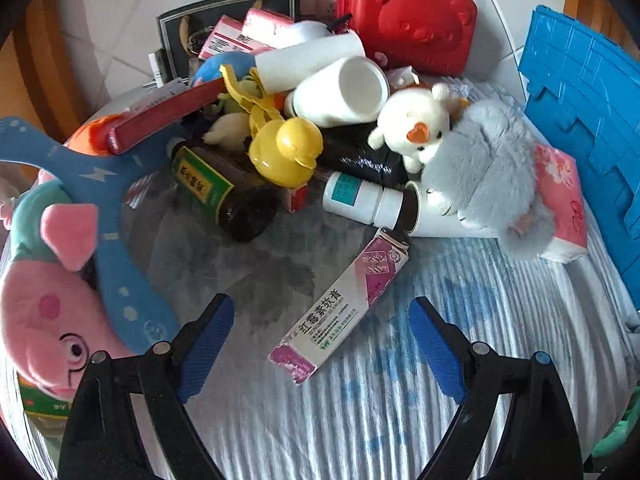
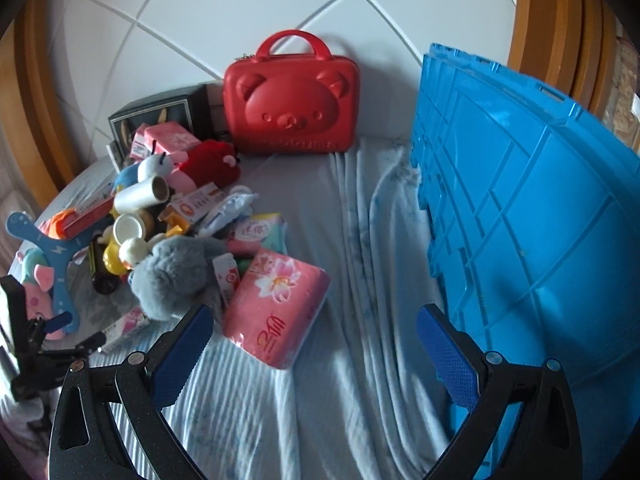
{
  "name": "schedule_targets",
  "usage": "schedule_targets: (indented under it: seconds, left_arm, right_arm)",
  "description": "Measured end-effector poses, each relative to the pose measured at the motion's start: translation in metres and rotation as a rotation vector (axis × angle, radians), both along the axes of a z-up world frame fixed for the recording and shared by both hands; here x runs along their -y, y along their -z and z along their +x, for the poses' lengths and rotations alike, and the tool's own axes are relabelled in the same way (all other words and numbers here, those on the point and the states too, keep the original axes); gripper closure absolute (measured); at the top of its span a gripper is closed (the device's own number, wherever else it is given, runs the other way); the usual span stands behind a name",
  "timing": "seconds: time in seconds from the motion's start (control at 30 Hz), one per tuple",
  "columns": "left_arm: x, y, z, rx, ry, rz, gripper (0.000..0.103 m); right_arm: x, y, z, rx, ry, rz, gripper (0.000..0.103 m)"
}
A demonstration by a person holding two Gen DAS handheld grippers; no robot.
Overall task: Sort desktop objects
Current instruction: 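Grasp the pink-white ointment box with the left gripper while the right grasps the grey plush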
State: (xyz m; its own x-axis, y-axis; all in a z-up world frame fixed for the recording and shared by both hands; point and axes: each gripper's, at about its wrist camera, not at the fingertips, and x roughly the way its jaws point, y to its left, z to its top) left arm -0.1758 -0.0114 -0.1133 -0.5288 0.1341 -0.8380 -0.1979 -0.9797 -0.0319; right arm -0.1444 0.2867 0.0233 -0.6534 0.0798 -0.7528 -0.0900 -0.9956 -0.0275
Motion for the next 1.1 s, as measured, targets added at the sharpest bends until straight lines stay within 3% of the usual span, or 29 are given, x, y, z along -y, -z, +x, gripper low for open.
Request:
schedule_targets:
  seconds: [0.13, 0.2, 0.27, 0.3, 0.4, 0.57, 0.7, 0.87, 0.9, 0.97, 1.03, 1.07, 1.1]
  left_arm:
    - [-0.008, 0.024, -0.018, 0.064, 0.028, -0.019, 0.024]
    - [-0.009, 0.034, -0.023, 0.106, 0.043, -0.031, 0.040]
    - [-0.006, 0.034, -0.023, 0.089, 0.025, -0.023, 0.066]
    - [-0.004, 0.034, -0.023, 0.094, 0.015, -0.020, 0.073]
    - [0.006, 0.031, -0.024, 0.087, -0.040, -0.001, 0.073]
    - [0.014, 0.008, -0.027, 0.001, -0.080, 0.011, 0.074]
    - [0.013, 0.001, -0.034, -0.027, -0.080, 0.037, 0.075]
    - [0.013, 0.010, -0.055, 0.009, -0.094, 0.053, 0.075]
    - [0.014, 0.009, -0.058, 0.017, -0.095, 0.056, 0.075]
    - [0.016, 0.009, -0.065, 0.035, -0.097, 0.056, 0.075]
    - [0.013, 0.007, -0.055, 0.043, -0.097, 0.065, 0.076]
    - [0.013, 0.005, -0.053, 0.041, -0.094, 0.076, 0.076]
    - [0.012, 0.002, -0.052, 0.036, -0.088, 0.086, 0.076]
  right_arm:
    - [0.007, 0.012, -0.015, 0.037, -0.018, -0.006, 0.000]
    - [0.018, 0.020, -0.026, 0.056, -0.051, -0.015, 0.000]
    - [0.029, 0.026, -0.034, 0.068, -0.083, -0.022, 0.000]
    - [0.037, 0.030, -0.039, 0.076, -0.109, -0.028, 0.000]
    - [0.064, 0.043, -0.053, 0.109, -0.187, -0.040, 0.000]
    - [0.108, 0.067, -0.076, 0.153, -0.295, -0.058, 0.000]
    - [0.133, 0.091, -0.098, 0.187, -0.330, -0.067, 0.000]
    - [0.146, 0.114, -0.123, 0.223, -0.320, -0.061, 0.002]
    - [0.146, 0.118, -0.128, 0.231, -0.306, -0.059, 0.010]
    - [0.143, 0.124, -0.136, 0.234, -0.278, -0.035, 0.017]
    - [0.135, 0.127, -0.142, 0.232, -0.234, 0.010, 0.038]
    - [0.131, 0.126, -0.142, 0.229, -0.219, 0.016, 0.054]
    - [0.121, 0.122, -0.142, 0.226, -0.207, -0.020, 0.060]
